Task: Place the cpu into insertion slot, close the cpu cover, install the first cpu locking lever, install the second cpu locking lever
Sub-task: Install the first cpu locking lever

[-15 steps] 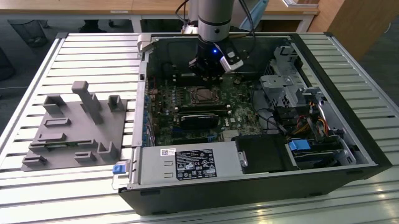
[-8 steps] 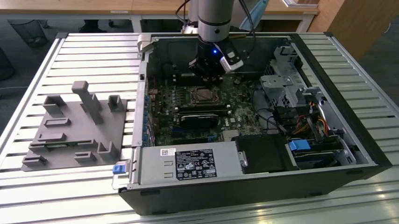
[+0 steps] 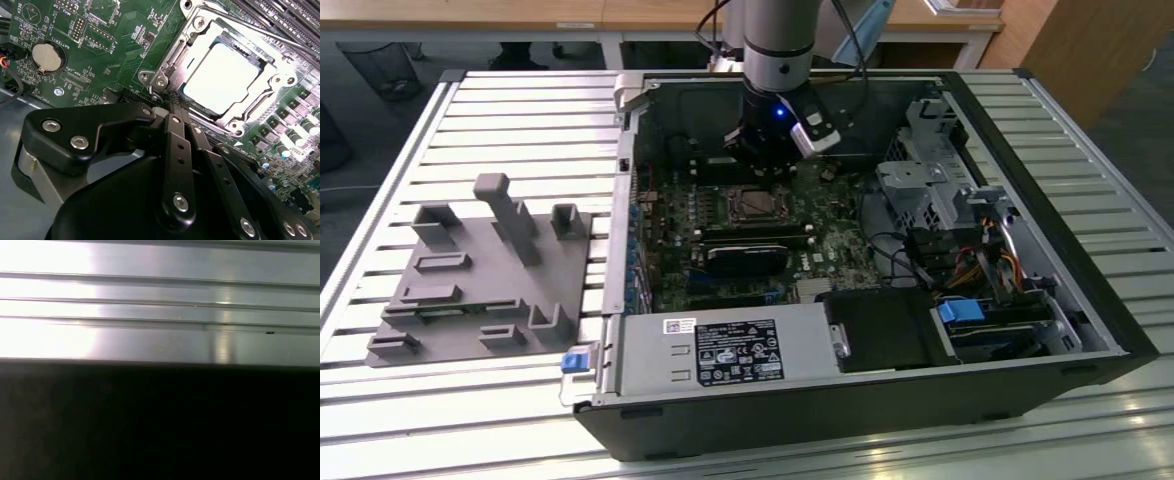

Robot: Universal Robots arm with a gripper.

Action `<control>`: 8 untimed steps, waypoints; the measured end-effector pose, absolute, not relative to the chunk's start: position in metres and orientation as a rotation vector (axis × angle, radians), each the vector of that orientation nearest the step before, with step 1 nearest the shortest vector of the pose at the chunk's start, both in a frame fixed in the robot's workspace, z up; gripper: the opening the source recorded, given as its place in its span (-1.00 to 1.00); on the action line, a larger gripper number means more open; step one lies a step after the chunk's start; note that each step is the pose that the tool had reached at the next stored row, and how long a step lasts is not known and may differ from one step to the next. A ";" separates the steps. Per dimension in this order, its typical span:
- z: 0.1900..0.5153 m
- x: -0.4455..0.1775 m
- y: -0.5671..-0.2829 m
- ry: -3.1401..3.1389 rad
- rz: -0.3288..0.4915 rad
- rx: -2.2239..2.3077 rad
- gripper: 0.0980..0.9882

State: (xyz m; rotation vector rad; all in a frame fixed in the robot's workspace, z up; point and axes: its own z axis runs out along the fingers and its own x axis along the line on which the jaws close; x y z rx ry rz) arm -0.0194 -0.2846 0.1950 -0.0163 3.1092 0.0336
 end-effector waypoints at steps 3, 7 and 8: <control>0.194 -0.019 -0.284 3.109 0.034 -0.016 -0.98; 0.195 -0.019 -0.284 3.109 0.037 -0.016 -0.98; 0.195 -0.019 -0.284 3.110 0.039 -0.016 -0.98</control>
